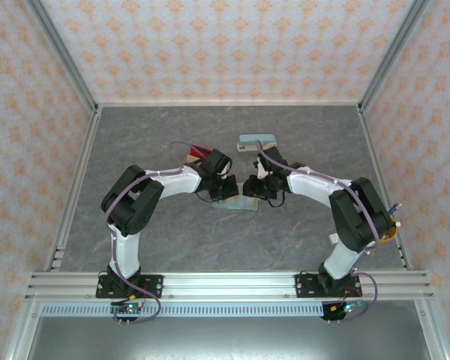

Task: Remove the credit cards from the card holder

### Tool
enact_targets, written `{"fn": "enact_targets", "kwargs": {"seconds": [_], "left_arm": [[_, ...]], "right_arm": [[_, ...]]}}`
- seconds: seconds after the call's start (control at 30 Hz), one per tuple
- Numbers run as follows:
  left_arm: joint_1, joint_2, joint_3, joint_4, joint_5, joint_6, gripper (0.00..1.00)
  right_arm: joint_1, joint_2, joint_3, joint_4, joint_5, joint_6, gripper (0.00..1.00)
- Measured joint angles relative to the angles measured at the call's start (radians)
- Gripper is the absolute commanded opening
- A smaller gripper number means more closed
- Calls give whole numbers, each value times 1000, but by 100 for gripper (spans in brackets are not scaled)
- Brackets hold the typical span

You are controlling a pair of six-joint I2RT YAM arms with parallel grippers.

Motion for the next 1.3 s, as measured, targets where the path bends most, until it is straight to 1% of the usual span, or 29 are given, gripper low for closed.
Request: {"fn": "enact_targets", "kwargs": {"seconds": [0.27,0.47,0.53,0.67,0.77,0.87,1.03,1.3], "left_arm": [[4,-8,-9,10,7,0,2],[19,-64,-59,22,9,-29,3],[33,-91,-85,26,10,-45,5],[63,-122,-98,28,-2,-53,19],[65,-124,-98,27,-3,-53,28],[64,-124,-98,29,6,-58,34],[63,-117,-97,32,13,-60,38],[60,-79,-72,36,33,-60,41]], "right_arm": [[23,89,46,-17,-3,0,30],[24,130,74,-44,13,1,27],[24,131,77,-45,19,0,27],[25,132,78,-48,24,0,27],[25,132,78,-48,24,0,28],[26,129,77,-44,24,0,29],[27,89,56,-38,39,0,30],[27,10,40,-35,47,0,31]]}}
